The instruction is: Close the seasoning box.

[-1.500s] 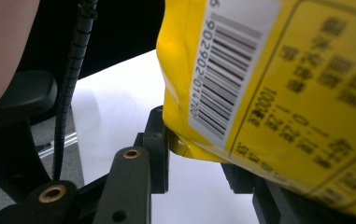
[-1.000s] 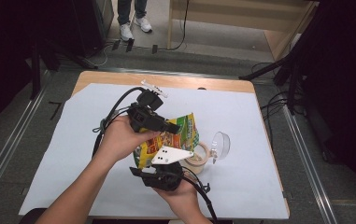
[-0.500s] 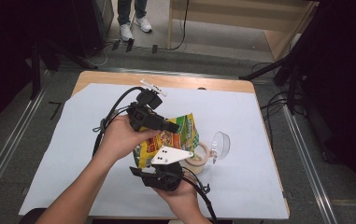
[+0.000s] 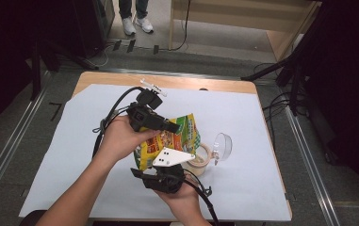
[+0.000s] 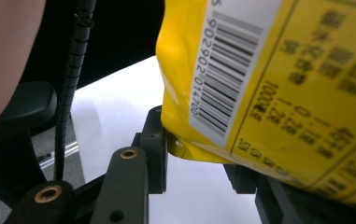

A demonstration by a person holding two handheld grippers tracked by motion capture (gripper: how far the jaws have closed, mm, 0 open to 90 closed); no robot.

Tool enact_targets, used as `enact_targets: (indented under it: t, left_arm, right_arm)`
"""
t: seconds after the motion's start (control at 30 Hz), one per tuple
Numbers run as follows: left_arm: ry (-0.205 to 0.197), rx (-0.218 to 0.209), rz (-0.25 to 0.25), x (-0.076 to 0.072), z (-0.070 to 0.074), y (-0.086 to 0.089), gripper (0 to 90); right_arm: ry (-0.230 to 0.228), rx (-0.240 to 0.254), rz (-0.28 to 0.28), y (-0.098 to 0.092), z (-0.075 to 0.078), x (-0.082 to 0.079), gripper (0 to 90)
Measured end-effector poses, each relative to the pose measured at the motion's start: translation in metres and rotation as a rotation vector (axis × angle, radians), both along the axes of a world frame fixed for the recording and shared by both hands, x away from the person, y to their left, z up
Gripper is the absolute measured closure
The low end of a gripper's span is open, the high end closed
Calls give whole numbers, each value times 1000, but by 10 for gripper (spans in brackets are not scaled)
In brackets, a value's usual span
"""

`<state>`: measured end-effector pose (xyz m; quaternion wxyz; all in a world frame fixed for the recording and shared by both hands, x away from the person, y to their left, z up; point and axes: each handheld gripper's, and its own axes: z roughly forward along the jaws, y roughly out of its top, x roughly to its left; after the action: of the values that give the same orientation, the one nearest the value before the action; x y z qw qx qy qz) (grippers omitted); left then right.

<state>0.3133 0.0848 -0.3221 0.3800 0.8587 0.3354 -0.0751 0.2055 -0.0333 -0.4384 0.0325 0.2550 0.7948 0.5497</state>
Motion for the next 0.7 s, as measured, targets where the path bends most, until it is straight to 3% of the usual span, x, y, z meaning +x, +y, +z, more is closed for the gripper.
enact_targets:
  t: [0.7]
  left_arm:
    - [-7,-7,22,1,1,7,839]
  right_arm:
    - [14,6,-4,-2,-2,1,680]
